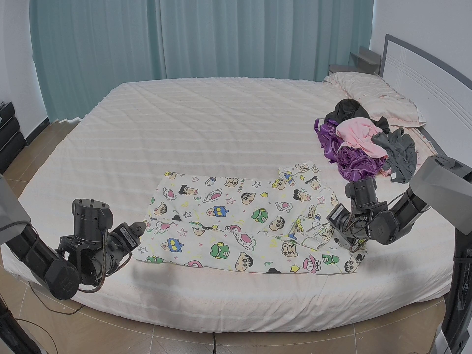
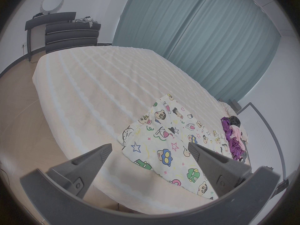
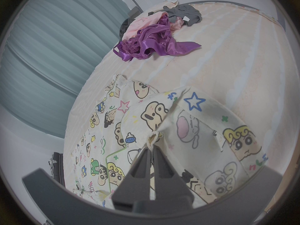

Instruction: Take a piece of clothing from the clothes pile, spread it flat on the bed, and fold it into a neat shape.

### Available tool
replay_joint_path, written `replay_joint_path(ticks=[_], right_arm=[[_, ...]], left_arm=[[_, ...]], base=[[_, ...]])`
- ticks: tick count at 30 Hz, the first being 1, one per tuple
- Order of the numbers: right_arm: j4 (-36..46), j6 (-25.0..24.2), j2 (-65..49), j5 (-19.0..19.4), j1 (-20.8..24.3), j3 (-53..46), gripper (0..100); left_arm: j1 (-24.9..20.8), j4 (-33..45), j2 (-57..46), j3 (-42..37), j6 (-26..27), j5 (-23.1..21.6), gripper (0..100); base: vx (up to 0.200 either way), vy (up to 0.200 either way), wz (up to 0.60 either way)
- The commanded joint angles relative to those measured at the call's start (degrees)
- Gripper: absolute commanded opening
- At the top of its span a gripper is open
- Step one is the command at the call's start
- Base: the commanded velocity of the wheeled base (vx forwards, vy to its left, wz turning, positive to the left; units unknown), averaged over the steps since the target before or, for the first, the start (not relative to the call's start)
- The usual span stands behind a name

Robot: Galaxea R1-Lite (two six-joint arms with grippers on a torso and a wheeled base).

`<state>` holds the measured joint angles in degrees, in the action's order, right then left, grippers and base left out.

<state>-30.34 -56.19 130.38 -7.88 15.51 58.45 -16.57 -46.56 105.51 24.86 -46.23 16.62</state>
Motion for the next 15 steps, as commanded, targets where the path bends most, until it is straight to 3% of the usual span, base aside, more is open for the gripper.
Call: replay_joint_path(ticks=[1,11,15], right_arm=[[0.3,0.0,-4.1,-1.0,-0.3,-2.4,0],[0.6,0.4,-14.8,-3.0,0.6,-9.7,0],[0.7,0.9,-19.5,-3.5,3.7,-14.8,0]], left_arm=[[-0.1,0.0,-1.0,-0.2,-0.1,0.0,100],[-1.3,0.0,0.0,-0.5,-1.5,-0.4,100],[-1.5,0.0,0.0,-0.5,-1.6,-0.4,100]], base=[[0.0,0.0,0.0],[0.0,0.0,0.0],[0.0,0.0,0.0]])
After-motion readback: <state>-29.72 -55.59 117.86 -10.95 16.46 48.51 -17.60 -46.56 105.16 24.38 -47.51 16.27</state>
